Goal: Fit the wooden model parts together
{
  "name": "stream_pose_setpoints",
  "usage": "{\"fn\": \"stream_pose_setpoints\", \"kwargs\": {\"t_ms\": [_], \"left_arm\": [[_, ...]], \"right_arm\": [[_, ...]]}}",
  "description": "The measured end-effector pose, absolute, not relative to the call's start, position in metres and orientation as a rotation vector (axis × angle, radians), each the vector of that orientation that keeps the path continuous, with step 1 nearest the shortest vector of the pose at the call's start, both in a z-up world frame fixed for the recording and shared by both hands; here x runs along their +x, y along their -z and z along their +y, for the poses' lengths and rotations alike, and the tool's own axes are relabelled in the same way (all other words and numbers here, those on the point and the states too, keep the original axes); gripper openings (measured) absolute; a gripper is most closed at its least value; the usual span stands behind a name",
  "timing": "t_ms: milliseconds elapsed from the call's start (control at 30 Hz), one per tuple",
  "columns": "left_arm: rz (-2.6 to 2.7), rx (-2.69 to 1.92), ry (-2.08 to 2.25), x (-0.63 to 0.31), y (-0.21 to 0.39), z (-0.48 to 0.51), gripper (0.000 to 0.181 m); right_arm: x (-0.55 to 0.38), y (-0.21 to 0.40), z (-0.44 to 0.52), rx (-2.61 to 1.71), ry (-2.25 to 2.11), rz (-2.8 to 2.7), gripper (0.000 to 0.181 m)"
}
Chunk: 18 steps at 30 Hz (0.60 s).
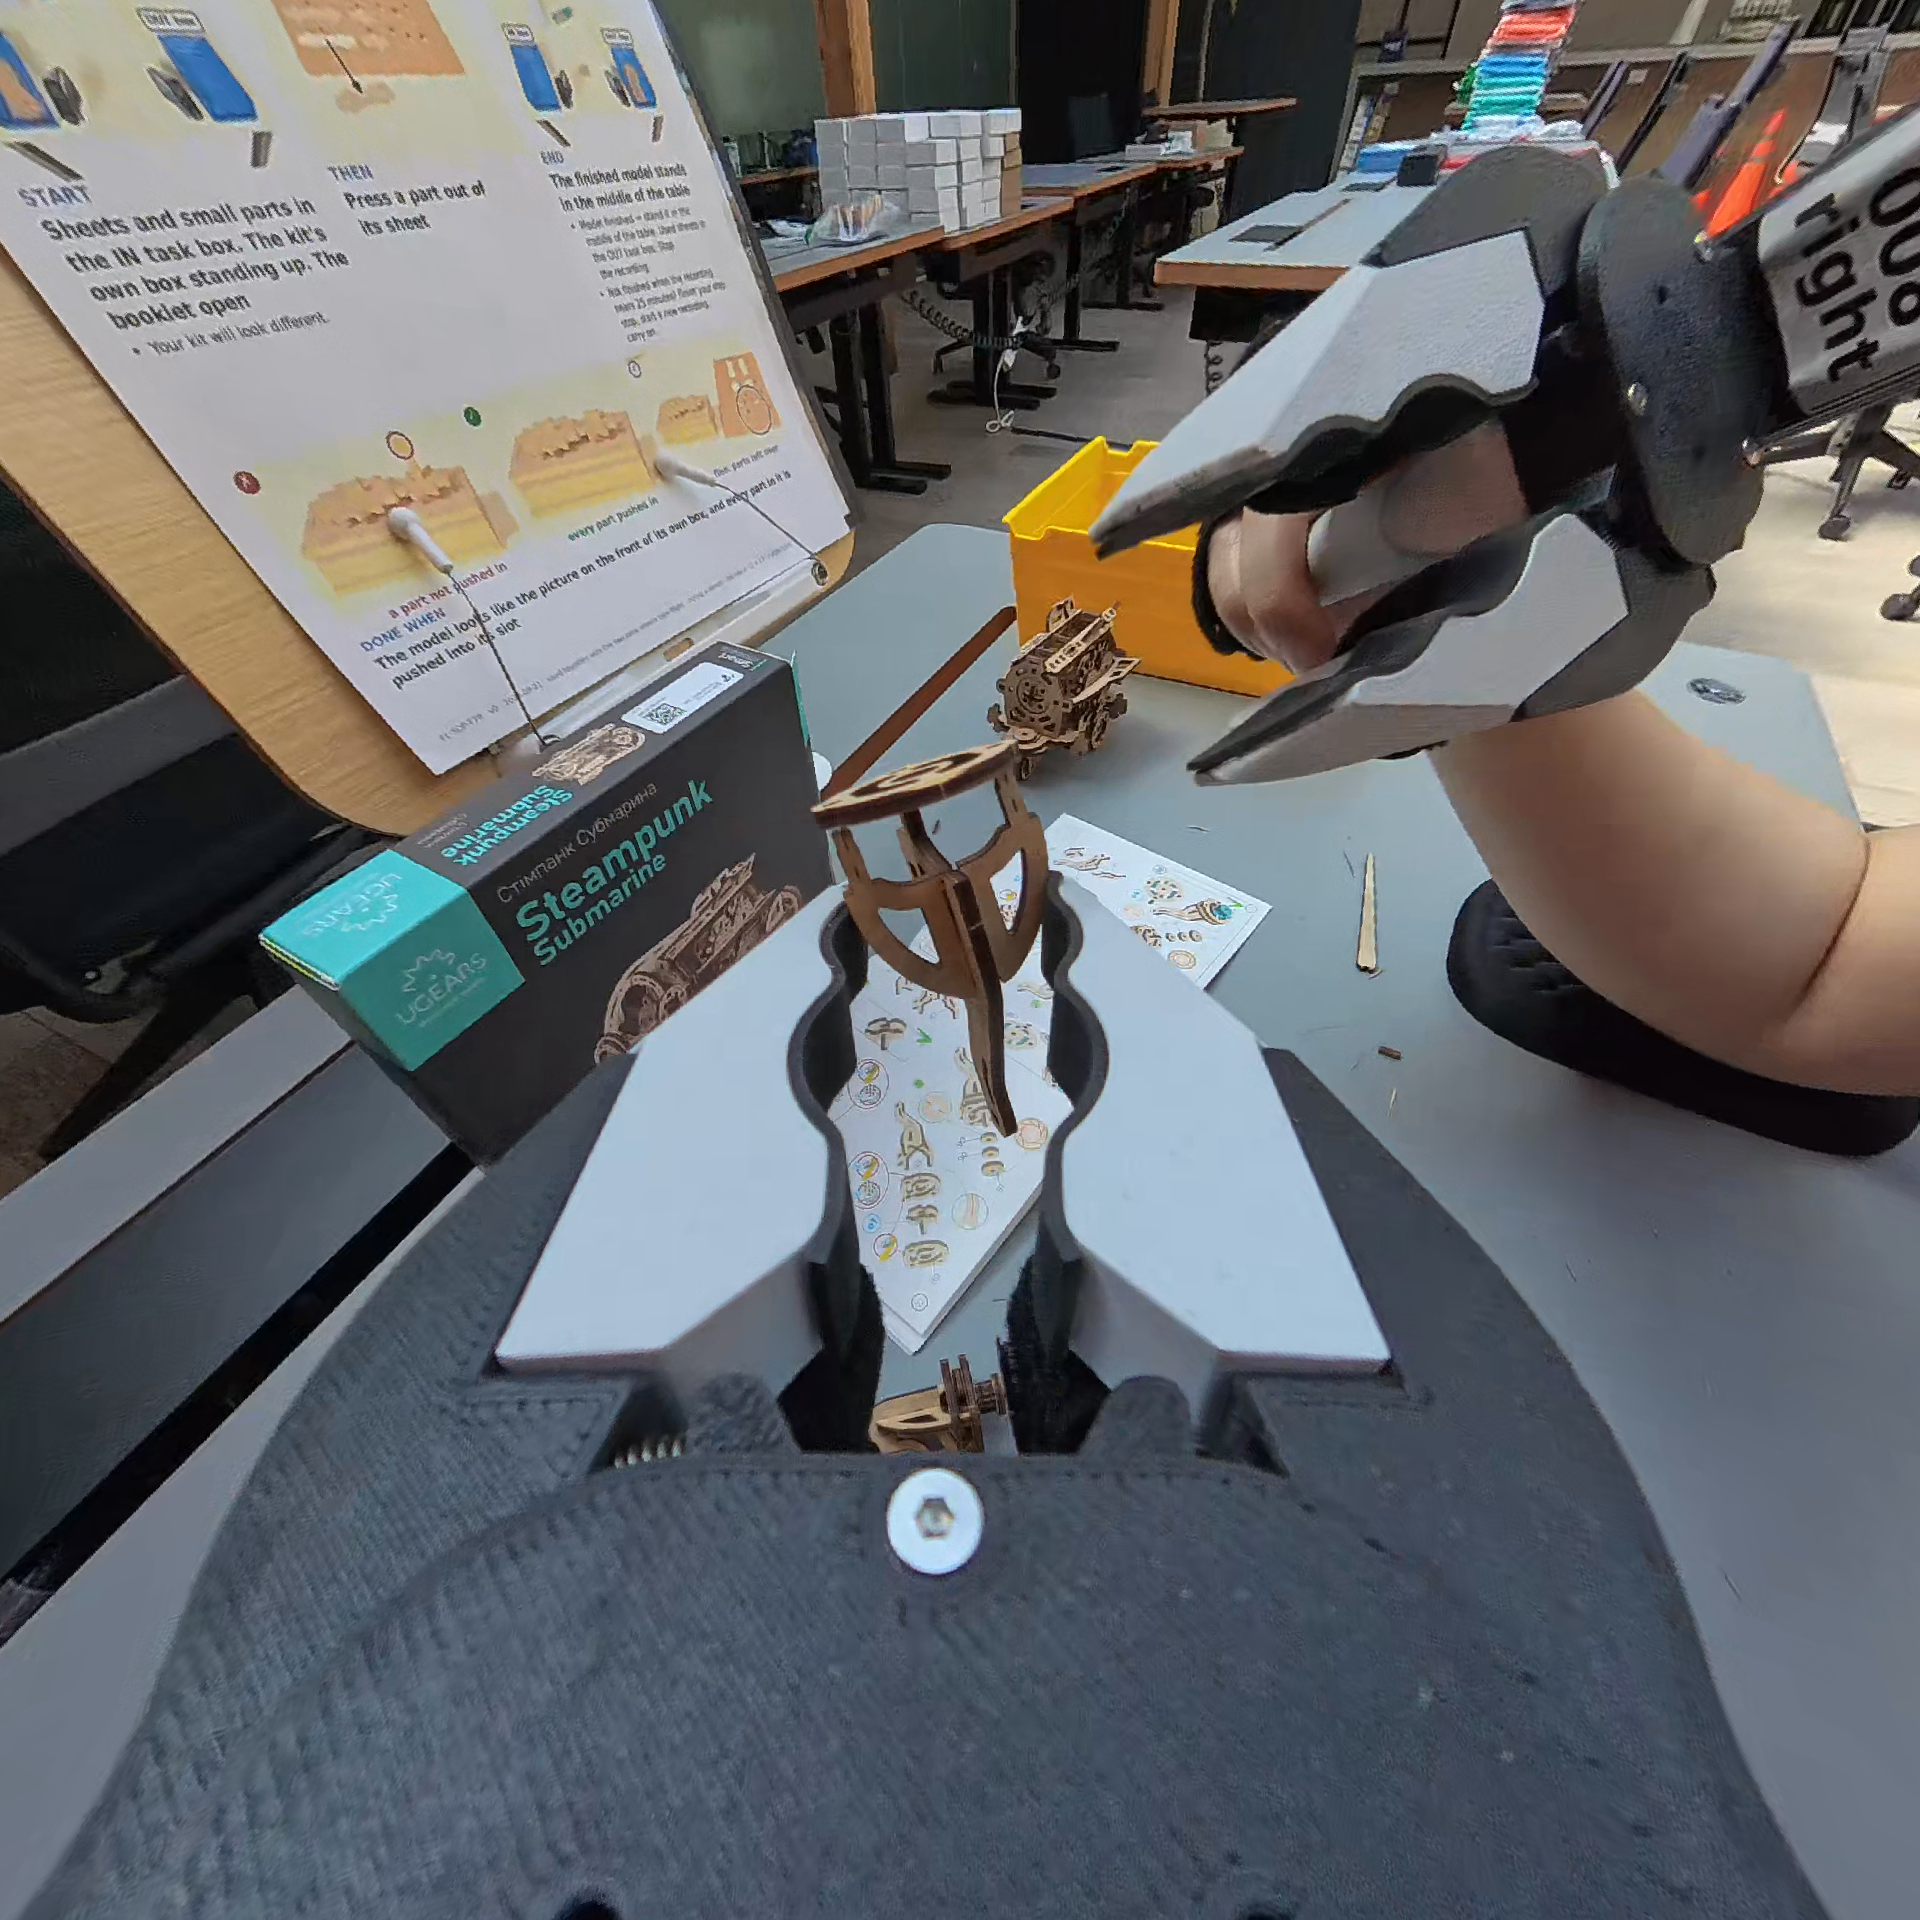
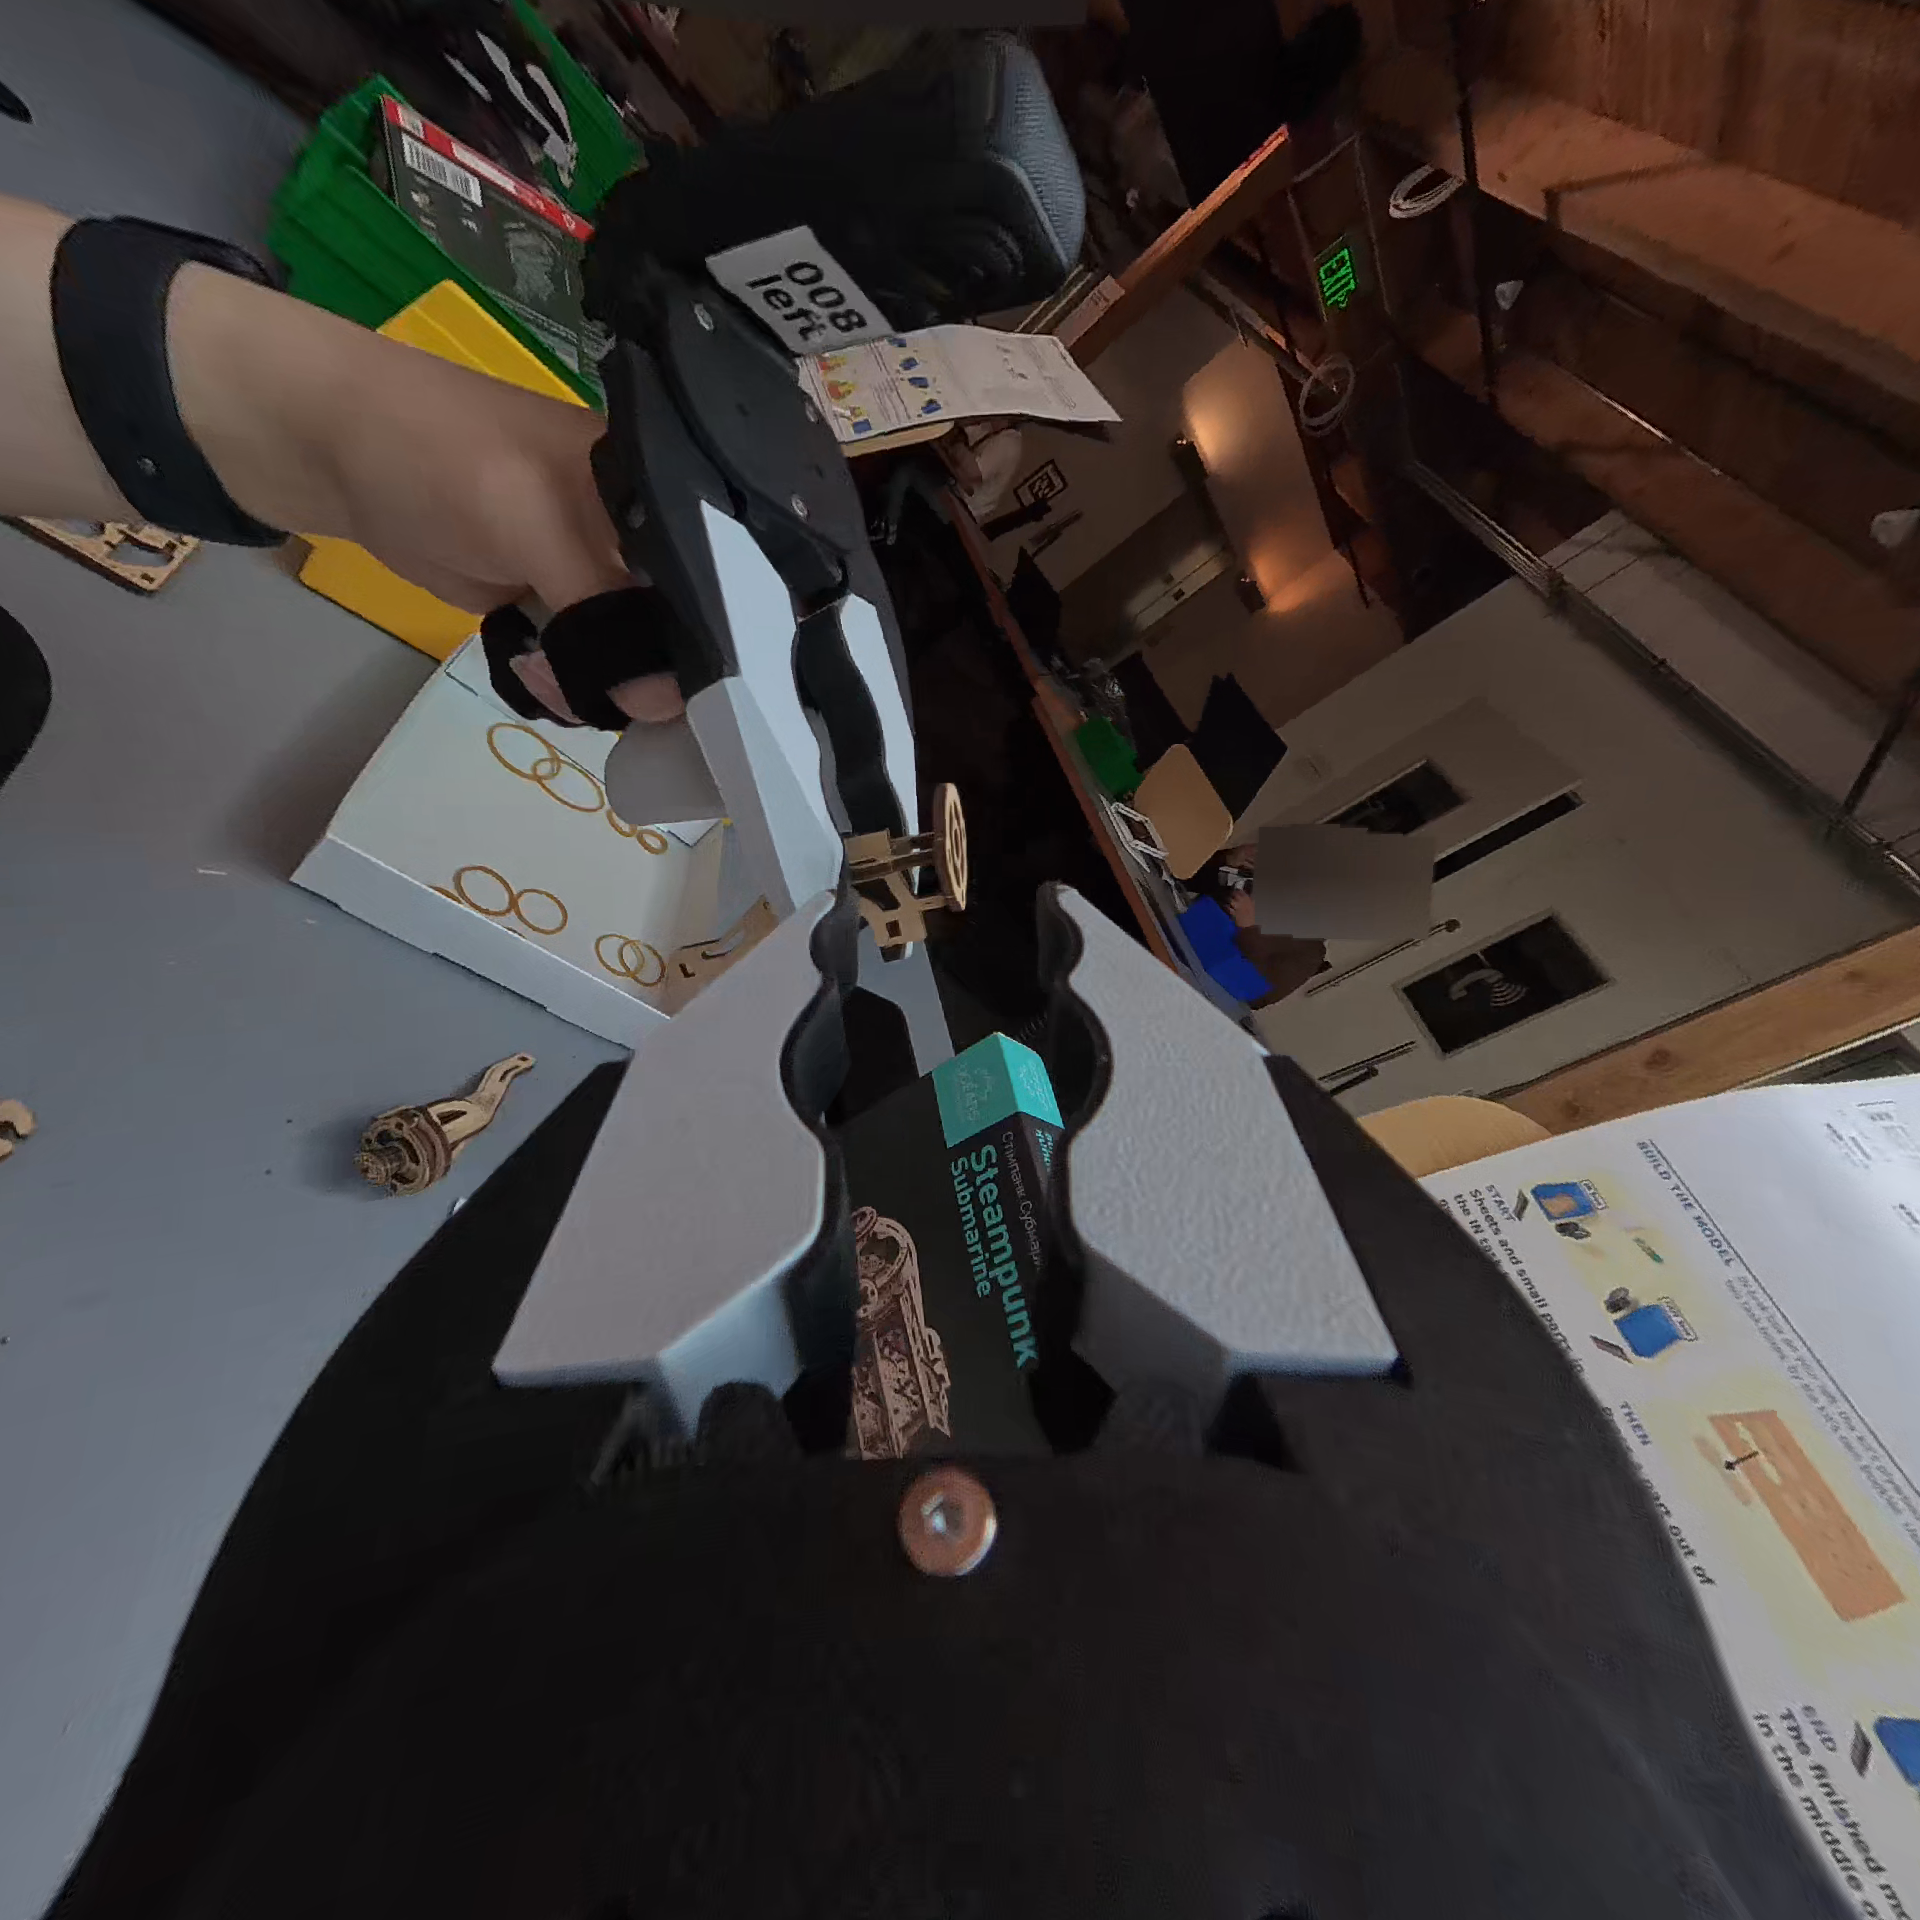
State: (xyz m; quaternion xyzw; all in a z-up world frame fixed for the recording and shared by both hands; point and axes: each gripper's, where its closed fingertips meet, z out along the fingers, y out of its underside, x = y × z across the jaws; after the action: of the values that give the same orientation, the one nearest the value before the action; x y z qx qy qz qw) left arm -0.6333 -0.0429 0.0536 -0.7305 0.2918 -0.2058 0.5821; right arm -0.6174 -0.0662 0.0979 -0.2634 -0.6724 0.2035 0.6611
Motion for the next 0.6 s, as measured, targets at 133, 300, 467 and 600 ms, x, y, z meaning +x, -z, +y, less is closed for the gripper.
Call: {"fn": "stream_pose_setpoints", "kwargs": {"t_ms": [133, 300, 467, 600], "left_arm": [[0.715, -1.729, 0.447, -0.634, -0.049, -0.045, 0.032], [0.707, -1.712, 0.47, -0.635, -0.055, -0.048, 0.032], [0.675, -1.679, 0.49, -0.64, -0.065, -0.051, 0.032], [0.634, -1.643, 0.53, -0.646, -0.075, -0.053, 0.032]], "right_arm": [[-0.623, -0.093, -0.072, -0.591, -0.44, -1.546, 0.034], [-0.621, -0.1, -0.073, -0.593, -0.504, -1.515, 0.034], [-0.621, -0.104, -0.07, -0.619, -0.555, -1.476, 0.033], [-0.621, -0.107, -0.065, -0.653, -0.596, -1.442, 0.033]]}}
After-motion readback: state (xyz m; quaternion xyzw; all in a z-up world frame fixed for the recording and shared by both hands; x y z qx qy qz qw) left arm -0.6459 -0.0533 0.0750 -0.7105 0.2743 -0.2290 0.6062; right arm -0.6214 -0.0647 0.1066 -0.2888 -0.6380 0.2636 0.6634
